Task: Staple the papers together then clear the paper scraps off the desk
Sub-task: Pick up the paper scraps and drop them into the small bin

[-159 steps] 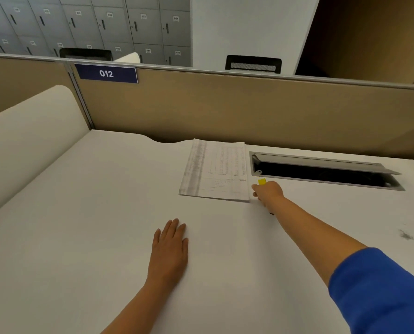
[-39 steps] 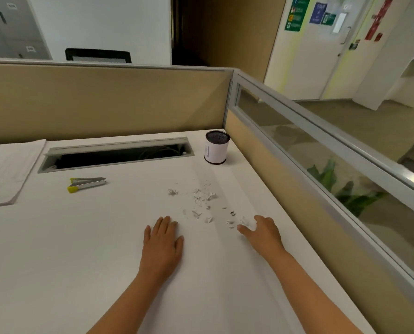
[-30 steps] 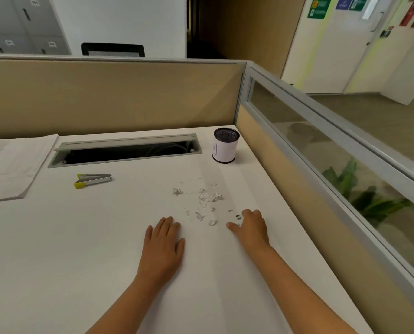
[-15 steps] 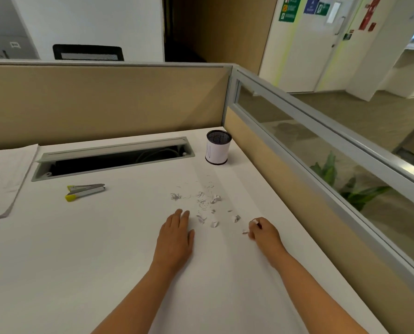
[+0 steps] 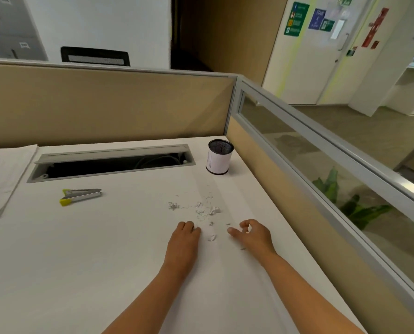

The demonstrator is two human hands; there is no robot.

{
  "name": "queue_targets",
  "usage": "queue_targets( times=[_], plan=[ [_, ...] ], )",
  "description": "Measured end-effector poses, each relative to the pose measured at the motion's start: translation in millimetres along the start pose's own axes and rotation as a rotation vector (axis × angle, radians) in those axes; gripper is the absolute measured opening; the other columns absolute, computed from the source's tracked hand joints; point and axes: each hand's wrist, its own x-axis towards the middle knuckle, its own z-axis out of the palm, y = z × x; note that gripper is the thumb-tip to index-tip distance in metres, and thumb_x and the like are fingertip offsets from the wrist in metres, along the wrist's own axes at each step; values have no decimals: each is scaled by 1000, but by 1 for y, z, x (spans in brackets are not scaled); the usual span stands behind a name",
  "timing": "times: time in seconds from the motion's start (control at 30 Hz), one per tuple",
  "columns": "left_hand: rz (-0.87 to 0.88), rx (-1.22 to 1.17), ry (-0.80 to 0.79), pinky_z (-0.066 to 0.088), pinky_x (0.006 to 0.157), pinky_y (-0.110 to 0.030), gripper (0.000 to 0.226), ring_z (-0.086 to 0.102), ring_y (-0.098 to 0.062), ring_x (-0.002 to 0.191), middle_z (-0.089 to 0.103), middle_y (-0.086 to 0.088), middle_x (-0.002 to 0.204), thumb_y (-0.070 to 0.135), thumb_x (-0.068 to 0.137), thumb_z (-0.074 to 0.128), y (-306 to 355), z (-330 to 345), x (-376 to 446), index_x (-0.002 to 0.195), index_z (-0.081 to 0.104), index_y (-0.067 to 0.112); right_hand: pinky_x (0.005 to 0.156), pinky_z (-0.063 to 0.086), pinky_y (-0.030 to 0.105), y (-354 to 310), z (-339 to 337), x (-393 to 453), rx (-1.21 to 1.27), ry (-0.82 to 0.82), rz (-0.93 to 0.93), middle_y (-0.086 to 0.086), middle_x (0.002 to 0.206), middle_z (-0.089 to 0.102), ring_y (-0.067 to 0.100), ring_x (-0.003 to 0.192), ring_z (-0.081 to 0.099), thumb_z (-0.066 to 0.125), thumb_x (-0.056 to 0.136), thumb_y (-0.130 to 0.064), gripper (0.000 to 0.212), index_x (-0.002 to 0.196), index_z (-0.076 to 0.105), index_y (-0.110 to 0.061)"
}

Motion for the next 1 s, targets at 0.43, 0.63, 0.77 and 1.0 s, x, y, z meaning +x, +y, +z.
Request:
queue_targets(
  times=[0.43, 0.63, 0.77, 1.0],
  plan=[
    [-104, -94, 160, 42, 37, -28, 20, 33, -12, 68, 59, 0, 67, -3, 56, 53, -4, 20, 15, 67, 62, 10, 75, 44, 18, -5, 6, 40, -457, -175, -282, 2, 109, 69, 16, 98, 63, 57, 87, -13, 15, 95, 68, -8],
    [-133, -164, 176, 47, 44, -27, 22, 38, -11, 73, 60, -1, 73, -2, 60, 58, -4, 19, 18, 76, 64, 11, 55, 45, 16, -45, -25, 71, -49, -440, -54, 7, 64, 62, 6, 47, 52, 70, 77, -8, 7, 72, 66, -8],
    [-159, -153, 113, 45, 43, -32, 27, 35, -13, 72, 54, 1, 73, -8, 60, 69, -2, 19, 19, 71, 56, 12, 53, 46, 15, -117, -43, 123, -44, -334, -136, 0, 50, 59, 9, 48, 52, 69, 77, -7, 20, 62, 57, -10],
    [-185, -165, 106, 45, 46, -35, 26, 36, -12, 71, 51, 4, 73, -5, 64, 67, 3, 19, 17, 70, 52, 15, 53, 38, 25, -186, -26, 203, -496, 34, -415, 12, 78, 62, 24, 74, 57, 57, 80, -11, 10, 74, 61, -5]
  ],
)
